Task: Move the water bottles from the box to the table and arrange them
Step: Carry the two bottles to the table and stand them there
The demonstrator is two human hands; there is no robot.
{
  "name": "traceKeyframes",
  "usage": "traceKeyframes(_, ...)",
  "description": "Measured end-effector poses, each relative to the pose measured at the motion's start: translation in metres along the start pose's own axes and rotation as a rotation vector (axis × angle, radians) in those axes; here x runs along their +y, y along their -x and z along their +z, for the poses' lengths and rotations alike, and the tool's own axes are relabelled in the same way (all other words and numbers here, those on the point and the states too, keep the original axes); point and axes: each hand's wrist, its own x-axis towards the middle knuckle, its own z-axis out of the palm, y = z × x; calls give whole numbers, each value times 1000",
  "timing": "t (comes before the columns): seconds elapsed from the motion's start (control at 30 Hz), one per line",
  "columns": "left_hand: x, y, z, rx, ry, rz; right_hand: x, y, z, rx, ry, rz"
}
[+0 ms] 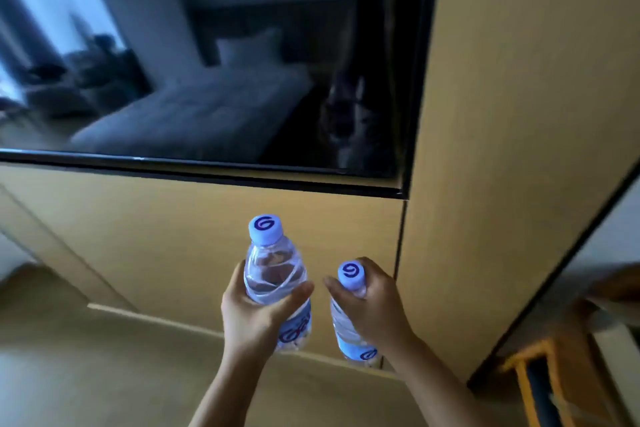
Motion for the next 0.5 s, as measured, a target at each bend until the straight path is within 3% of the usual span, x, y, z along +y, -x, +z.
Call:
traceKeyframes(0.37,-7,-23,-202,604,-33,18,-75,-30,218,-433,-152,-190)
traceKeyframes(0.5,-15,-46,-257,741,-70,4,-91,-41,296,-589,-202,-233)
